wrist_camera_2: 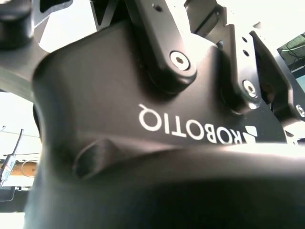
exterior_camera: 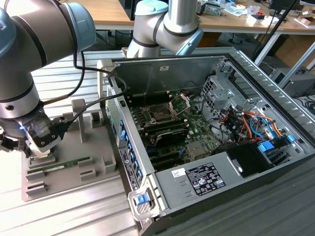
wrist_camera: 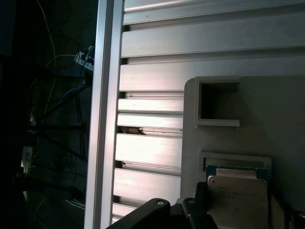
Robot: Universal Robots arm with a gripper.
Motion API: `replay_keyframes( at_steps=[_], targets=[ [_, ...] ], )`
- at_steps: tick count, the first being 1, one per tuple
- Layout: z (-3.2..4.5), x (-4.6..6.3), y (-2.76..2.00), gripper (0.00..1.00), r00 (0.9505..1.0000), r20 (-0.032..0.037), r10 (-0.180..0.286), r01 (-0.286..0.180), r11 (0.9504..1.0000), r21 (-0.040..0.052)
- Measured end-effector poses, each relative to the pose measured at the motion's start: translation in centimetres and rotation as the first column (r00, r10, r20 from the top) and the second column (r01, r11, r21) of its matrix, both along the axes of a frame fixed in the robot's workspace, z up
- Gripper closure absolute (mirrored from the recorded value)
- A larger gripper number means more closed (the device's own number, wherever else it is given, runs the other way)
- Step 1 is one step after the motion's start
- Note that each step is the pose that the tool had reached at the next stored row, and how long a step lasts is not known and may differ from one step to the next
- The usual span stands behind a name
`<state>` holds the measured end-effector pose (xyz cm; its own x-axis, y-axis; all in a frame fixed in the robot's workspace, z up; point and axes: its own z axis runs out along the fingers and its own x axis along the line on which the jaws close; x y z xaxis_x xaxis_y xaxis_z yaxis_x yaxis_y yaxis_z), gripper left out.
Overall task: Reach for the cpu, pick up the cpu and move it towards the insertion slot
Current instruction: 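Pick up the cpu and move it towards the insertion slot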
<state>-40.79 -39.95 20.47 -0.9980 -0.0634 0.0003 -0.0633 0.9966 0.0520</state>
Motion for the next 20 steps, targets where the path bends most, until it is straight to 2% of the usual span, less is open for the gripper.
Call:
replay_keyframes(
  at_steps=[20],
  targets=[
    [0.98, 0.0, 0.0, 0.45, 1.0, 0.0001, 0.0, 0.0, 1.0, 0.0001]
  ],
)
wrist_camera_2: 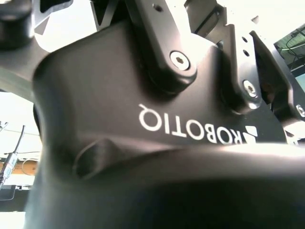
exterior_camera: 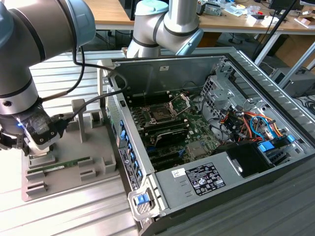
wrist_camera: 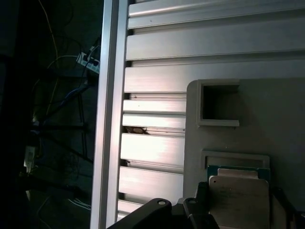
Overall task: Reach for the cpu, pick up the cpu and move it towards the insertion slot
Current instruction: 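Pick up the cpu and move it towards the insertion slot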
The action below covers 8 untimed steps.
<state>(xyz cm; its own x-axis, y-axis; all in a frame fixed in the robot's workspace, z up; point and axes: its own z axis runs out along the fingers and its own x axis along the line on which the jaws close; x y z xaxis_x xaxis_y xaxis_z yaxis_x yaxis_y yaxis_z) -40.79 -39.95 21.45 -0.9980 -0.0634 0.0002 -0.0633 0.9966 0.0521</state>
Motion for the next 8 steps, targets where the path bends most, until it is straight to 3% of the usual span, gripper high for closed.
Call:
replay_keyframes(
  at_steps=[8],
  targets=[
    [0.37, 0.0, 0.0, 0.45, 1.0, -0.0001, 0.0, 0.0, 1.0, -0.0001]
  ],
)
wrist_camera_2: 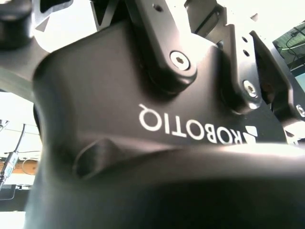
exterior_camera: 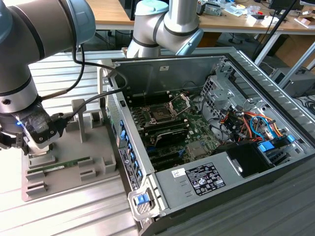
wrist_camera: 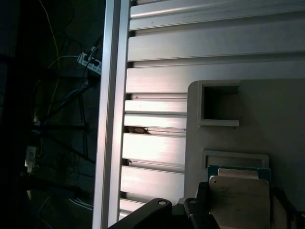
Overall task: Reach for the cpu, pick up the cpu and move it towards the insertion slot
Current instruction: 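Pick up the cpu and move it towards the insertion slot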
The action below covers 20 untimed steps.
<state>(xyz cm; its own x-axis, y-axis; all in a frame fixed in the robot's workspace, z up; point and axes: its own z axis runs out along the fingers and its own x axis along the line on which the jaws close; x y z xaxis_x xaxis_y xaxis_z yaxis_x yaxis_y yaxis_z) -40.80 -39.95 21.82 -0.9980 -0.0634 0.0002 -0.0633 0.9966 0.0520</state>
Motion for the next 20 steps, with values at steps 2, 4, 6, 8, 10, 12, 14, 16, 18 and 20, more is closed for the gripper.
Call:
replay_keyframes(
  at_steps=[2, 4, 6, 8, 10, 12, 14, 16, 18, 20],
  targets=[
    [0.1, 0.0, 0.0, 0.45, 1.0, 0.0, 0.0, 0.0, 1.0, 0.0001],
    [0.2, 0.0, 0.0, 0.45, 1.0, 0.0, 0.0, 0.0, 1.0, 0.0001],
    [0.27, 0.0, 0.0, 0.45, 1.0, 0.0, 0.0, 0.0, 1.0, 0.0001],
    [0.4, 0.0, 0.0, 0.45, 1.0, 0.0, 0.0, 0.0, 1.0, 0.0],
    [0.58, 0.0, 0.0, 0.45, 1.0, -0.0001, 0.0, 0.0, 1.0, 0.0],
    [0.78, 0.0, 0.0, 0.45, 1.0, 0.0, 0.0, 0.0, 1.0, 0.0],
    [1.02, 0.0, 0.0, 0.45, 1.0, 0.0, 0.0, 0.0, 1.0, 0.0],
    [1.35, 0.0, 0.0, 0.45, 1.0, 0.0, 0.0, 0.0, 1.0, 0.0],
    [1.53, 0.0, 0.0, 0.45, 1.0, 0.0, 0.0, 0.0, 1.0, 0.0],
    [1.76, 0.0, 0.0, 0.45, 1.0, 0.0, 0.0, 0.0, 1.0, 0.0]
  ],
)
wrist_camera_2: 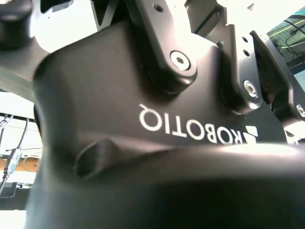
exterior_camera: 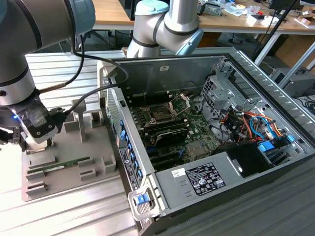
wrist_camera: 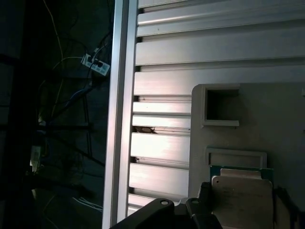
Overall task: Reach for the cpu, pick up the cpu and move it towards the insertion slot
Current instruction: 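Pick up the cpu and move it towards the insertion slot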
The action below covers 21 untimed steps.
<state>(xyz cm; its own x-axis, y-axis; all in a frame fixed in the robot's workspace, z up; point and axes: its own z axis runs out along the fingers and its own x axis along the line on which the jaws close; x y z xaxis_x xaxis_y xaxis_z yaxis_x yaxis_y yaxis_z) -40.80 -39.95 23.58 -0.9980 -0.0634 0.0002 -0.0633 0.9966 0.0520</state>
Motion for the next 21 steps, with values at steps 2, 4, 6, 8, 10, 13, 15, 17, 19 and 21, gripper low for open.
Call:
replay_keyframes(
  at_steps=[2, 4, 6, 8, 10, 13, 15, 17, 19, 21],
  targets=[
    [0.2, 0.0, 0.0, 0.45, 1.0, -0.0001, 0.0, 0.0, 1.0, 0.0],
    [0.41, 0.0, 0.0, 0.45, 1.0, 0.0, 0.0, 0.0, 1.0, 0.0],
    [0.63, 0.0, 0.0, 0.45, 1.0, -0.0001, 0.0, 0.0, 1.0, 0.0],
    [0.86, 0.0, 0.0, 0.45, 1.0, 0.0, 0.0, 0.0, 1.0, 0.0001],
    [1.06, 0.0, 0.0, 0.45, 1.0, 0.0, 0.0, 0.0, 1.0, 0.0],
    [1.51, 0.0, 0.0, 0.45, 1.0, 0.0, 0.0, 0.0, 1.0, 0.0001],
    [1.92, 0.0, 0.0, 0.45, 1.0, 0.0, 0.0, 0.0, 1.0, 0.0001],
    [2.16, 0.0, 0.0, 0.45, 1.0, 0.0, 0.0, 0.0, 1.0, 0.0],
    [2.45, 0.0, 0.0, 0.45, 1.0, 0.0, 0.0, 0.0, 1.0, 0.0001],
    [2.75, 0.0, 0.0, 0.45, 1.0, 0.0, 0.0, 0.0, 1.0, 0.0]
  ],
)
